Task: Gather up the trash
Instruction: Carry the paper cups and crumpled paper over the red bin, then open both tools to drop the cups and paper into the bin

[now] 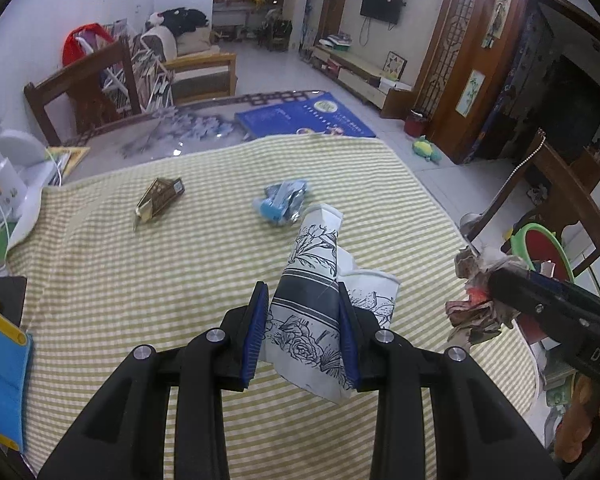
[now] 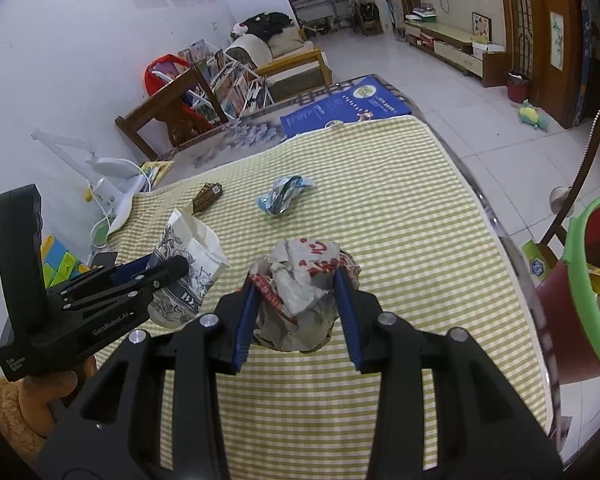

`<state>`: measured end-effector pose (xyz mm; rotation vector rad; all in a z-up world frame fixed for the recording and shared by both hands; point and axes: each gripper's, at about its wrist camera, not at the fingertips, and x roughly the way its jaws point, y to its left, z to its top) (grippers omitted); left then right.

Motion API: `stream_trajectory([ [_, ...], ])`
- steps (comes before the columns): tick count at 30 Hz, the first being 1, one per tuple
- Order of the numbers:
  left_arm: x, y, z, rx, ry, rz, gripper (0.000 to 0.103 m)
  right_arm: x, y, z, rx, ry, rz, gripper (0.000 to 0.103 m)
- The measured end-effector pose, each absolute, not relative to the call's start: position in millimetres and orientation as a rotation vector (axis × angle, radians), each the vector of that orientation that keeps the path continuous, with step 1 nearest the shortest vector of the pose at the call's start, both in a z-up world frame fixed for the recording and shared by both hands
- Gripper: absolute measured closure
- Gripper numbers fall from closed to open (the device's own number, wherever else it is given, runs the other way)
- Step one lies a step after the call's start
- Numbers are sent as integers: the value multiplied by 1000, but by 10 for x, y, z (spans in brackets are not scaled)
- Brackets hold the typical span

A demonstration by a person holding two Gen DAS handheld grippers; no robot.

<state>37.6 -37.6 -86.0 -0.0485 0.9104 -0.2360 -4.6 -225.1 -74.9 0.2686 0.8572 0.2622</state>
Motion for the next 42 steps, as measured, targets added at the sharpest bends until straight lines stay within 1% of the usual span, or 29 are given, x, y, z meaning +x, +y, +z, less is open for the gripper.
stream_trajectory([
  [14, 355, -1143, -798, -25, 907, -257, 72, -136, -3029, -724, 296, 848, 240, 66],
  [32, 307, -2552, -753, -4, 915, -341, 72, -224, -4434, -725, 338, 823, 138, 66],
  [42, 229, -3363, -754, 42, 930, -459, 72, -500, -5358, -887, 409, 831, -51, 66],
])
